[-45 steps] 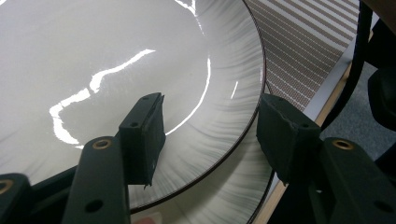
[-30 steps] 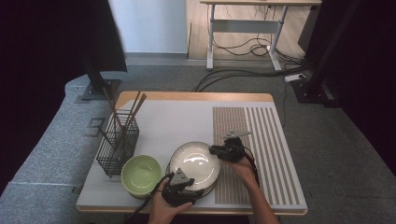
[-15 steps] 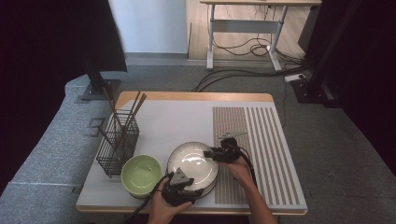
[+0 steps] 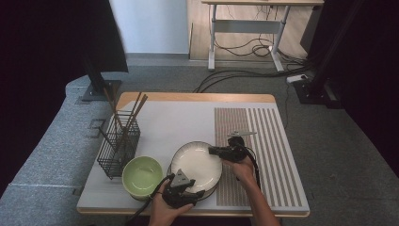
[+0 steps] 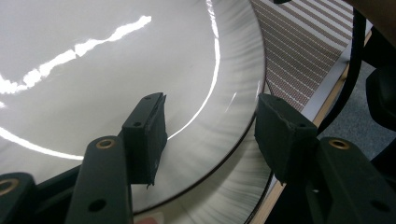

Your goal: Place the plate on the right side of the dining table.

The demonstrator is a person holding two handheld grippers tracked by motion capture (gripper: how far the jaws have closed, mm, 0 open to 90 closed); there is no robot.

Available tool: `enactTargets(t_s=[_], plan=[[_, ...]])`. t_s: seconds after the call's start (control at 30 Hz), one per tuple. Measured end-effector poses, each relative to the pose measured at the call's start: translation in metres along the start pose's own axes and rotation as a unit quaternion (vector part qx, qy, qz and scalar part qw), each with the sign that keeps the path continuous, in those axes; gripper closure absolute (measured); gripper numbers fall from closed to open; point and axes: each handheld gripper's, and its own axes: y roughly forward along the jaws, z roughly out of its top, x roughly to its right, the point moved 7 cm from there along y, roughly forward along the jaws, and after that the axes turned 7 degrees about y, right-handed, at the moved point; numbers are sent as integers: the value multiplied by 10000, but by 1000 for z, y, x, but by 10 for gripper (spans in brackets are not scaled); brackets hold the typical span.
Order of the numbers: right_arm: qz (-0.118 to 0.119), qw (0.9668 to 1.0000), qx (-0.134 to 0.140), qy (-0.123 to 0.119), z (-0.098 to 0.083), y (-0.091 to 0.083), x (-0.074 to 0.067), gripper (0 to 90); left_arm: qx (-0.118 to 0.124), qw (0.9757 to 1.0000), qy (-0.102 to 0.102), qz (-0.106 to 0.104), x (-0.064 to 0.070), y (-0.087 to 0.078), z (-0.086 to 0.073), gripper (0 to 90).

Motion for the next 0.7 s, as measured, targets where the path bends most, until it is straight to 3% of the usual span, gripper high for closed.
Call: enactTargets(t_s=[0.47,0.7], plan=[[-151,9989,253,-370,10,-19,-8,842,-62,9999,120,-51,8,-1,2,432],[-168,9980,450,-412,14,-25,-9,838,7,9999,128,-73,7,-8,6,432]])
